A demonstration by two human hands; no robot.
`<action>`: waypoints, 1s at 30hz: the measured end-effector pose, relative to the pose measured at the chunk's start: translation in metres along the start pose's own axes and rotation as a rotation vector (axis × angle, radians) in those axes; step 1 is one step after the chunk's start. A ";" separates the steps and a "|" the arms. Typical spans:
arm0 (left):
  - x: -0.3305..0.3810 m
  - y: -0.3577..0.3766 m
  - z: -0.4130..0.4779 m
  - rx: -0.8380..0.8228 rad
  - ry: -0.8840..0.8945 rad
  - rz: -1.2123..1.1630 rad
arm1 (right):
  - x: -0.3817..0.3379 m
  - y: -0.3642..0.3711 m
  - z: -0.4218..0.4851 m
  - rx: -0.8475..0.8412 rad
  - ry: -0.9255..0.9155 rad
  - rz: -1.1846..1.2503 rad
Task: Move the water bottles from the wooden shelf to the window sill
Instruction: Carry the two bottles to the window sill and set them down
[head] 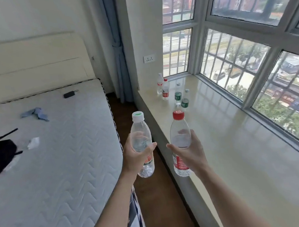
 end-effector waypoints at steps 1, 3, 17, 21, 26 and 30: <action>0.002 0.007 0.012 0.017 -0.005 0.002 | 0.000 -0.002 0.017 -0.017 -0.002 0.003; 0.002 0.020 0.034 0.040 -0.007 0.017 | 0.004 -0.003 0.048 -0.063 -0.008 -0.001; -0.014 0.046 0.151 0.135 -0.087 0.057 | 0.027 0.042 0.191 -0.249 -0.014 0.011; -0.028 0.044 0.205 0.140 -0.093 0.068 | 0.034 0.064 0.242 -0.241 -0.010 0.030; -0.051 0.027 0.298 0.129 -0.109 0.057 | 0.040 0.117 0.319 -0.242 -0.006 0.053; -0.074 0.002 0.389 0.146 -0.126 0.038 | 0.039 0.172 0.393 -0.227 -0.017 0.049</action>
Point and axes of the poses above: each hand's wrist, its own z-axis towards the middle knuckle, its own y-axis out of the palm, x = y × z, the point moved 2 cm from there along z, towards the middle knuckle, and after that the axes turned 10 degrees about z, right-handed, at the moved point
